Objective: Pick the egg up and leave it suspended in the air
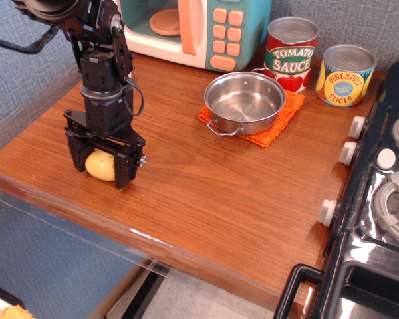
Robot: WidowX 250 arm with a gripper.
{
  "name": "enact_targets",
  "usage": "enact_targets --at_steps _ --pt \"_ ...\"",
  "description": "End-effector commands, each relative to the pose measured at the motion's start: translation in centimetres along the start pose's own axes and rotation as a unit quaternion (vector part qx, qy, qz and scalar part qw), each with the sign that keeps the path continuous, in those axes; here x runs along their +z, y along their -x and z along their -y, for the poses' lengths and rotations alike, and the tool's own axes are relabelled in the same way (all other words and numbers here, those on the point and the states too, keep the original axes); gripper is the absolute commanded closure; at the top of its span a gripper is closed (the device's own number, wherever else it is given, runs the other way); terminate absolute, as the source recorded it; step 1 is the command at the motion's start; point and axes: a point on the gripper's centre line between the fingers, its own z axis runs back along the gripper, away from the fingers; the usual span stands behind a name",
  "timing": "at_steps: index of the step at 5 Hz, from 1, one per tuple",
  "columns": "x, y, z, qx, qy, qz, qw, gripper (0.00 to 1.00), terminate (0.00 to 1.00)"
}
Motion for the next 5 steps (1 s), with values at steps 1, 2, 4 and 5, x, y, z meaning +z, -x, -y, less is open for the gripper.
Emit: enact_targets --at_steps 1,2,4,5 --pt "4.7 -1.1 -0.2 -0.038 0.014 0.063 0.9972 1.0 0.0" --pt "7.6 -4.6 -0.7 -0.02 0.023 0.103 0.9942 1.0 0.0" --pt "6.7 -11.8 -2.9 0.025 -0.001 0.091 0.9955 1.0 0.0" --pt "5.0 -13.0 -2.8 0.025 -0.013 0.068 0.9973 1.0 0.0"
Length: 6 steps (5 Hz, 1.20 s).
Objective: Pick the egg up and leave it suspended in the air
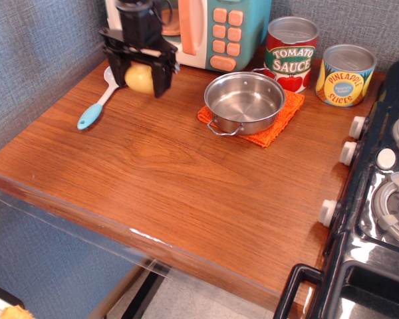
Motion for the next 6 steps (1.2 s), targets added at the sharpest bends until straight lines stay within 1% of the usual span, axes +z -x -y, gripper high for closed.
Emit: enact_targets --at_steps 1,2,3,4,5,6 --pt "0.0 -1.7 -0.3 -0.004 -0.036 0.002 0.9994 1.0 0.0" --pt "0.0 -1.7 -0.2 -0.008 -0.041 -0.004 0.9991 0.0 0.0" --pt "1.4 -2.1 -0.3 -0.009 -0.033 0.014 0.9993 0.0 0.0" --pt "3.8 -2.7 -0.6 -0.005 -0.018 0.044 0.9989 0.0 0.0" --pt "5.6 -3.0 -1.0 -0.003 -0.005 0.068 0.9977 0.0 0.0" --pt "5.2 -2.7 -1.5 -0.001 -0.002 0.052 0.9986 0.0 0.0"
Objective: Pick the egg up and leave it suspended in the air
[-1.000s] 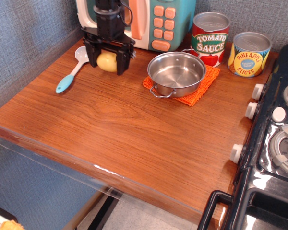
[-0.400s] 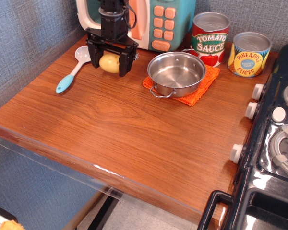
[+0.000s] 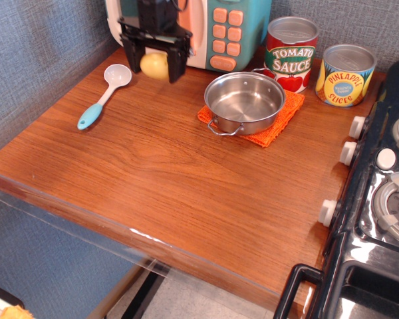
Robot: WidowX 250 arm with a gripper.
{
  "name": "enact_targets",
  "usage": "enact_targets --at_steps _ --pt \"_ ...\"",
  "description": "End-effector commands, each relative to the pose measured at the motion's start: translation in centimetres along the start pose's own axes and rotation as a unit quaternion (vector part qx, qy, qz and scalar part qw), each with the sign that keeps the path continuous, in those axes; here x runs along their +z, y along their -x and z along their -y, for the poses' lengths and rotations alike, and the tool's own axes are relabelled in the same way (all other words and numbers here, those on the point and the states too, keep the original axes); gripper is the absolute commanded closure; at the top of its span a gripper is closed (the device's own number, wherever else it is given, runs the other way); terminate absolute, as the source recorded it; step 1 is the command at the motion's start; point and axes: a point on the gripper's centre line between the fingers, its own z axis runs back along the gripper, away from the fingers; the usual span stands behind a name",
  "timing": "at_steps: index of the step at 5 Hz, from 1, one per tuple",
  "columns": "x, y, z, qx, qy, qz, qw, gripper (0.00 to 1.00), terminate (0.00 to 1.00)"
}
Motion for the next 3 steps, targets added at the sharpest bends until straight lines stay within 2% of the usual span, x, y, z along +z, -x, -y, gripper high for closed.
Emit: enact_targets --at_steps 1,2,3 --pt "3.96 0.2 -1.0 -0.013 -0.018 0.035 0.9991 0.0 0.0" --pt "3.82 0.75 -1.36 -0.02 -0.041 0.012 0.9989 0.0 0.0" --pt "3.82 0.75 -1.36 -0.02 -0.041 0.012 0.9989 0.0 1.0"
